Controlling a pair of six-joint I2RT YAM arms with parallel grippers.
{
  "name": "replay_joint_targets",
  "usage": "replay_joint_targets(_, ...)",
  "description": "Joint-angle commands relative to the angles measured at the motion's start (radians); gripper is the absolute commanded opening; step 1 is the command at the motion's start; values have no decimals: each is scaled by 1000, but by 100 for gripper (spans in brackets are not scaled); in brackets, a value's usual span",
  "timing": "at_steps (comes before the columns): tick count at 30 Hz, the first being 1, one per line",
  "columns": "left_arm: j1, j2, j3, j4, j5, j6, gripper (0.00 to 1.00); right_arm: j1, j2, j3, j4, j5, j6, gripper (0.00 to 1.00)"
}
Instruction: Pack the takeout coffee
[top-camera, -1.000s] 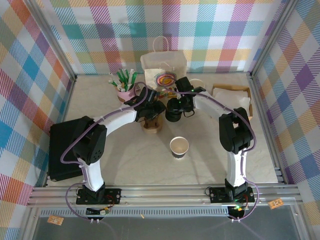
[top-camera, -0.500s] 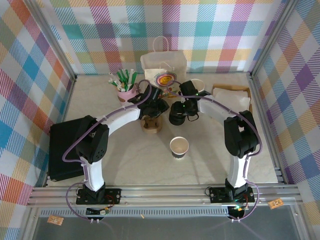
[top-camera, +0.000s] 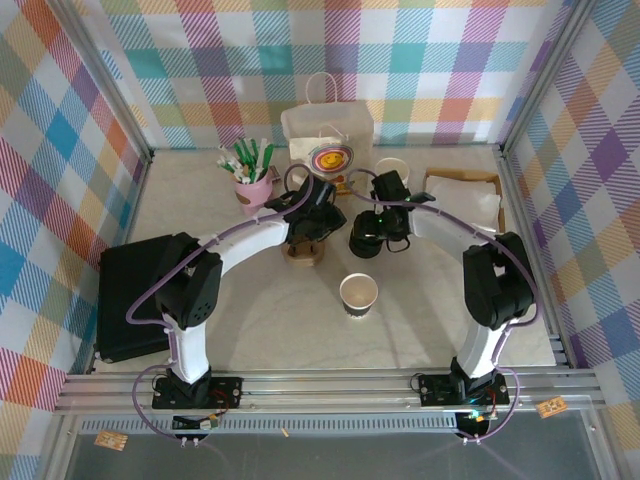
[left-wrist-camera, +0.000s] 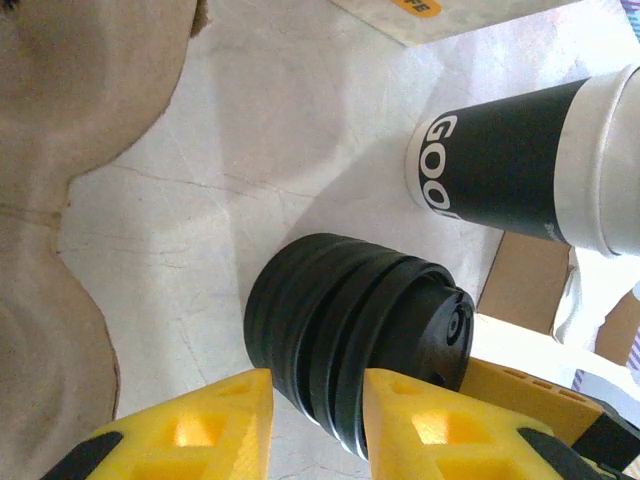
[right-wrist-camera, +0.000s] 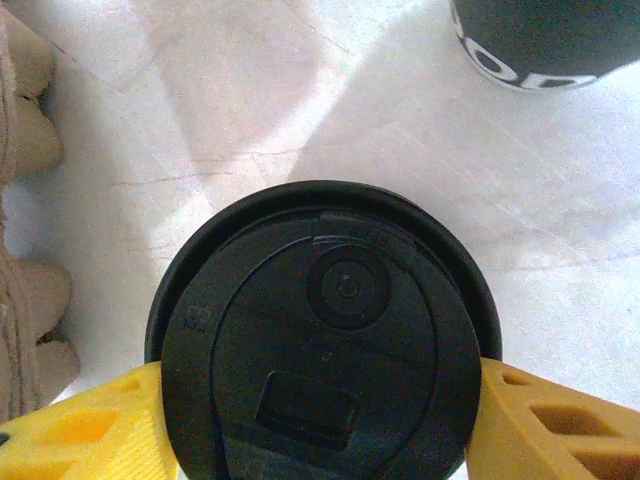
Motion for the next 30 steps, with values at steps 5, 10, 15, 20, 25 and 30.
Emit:
replay_joint_targets(5,-35,33,27,-19,-5,-30,29,-28,-66,-90,-29,21,25,47)
replay_joint_targets(10,-57,53,16,6,8,-51,29,-60,-95,-128,-26,14,43,47)
replay_joint_targets(15,-87,79,15,38,12,-65,30,-102,-125,-165,-26,1,43,47)
replay_joint_targets(20,-114,123,17,122,33,-86,32,-152,-145,-175,-25,-37,42,47)
replay_joint_targets(25,-135,171,29,202,70,-96,35,-183,-153,-187,-26,-74,39,47)
replay_joint_targets(30,-144,198,18,286,99,-120,38,-209,-164,-207,-20,-112,48,47)
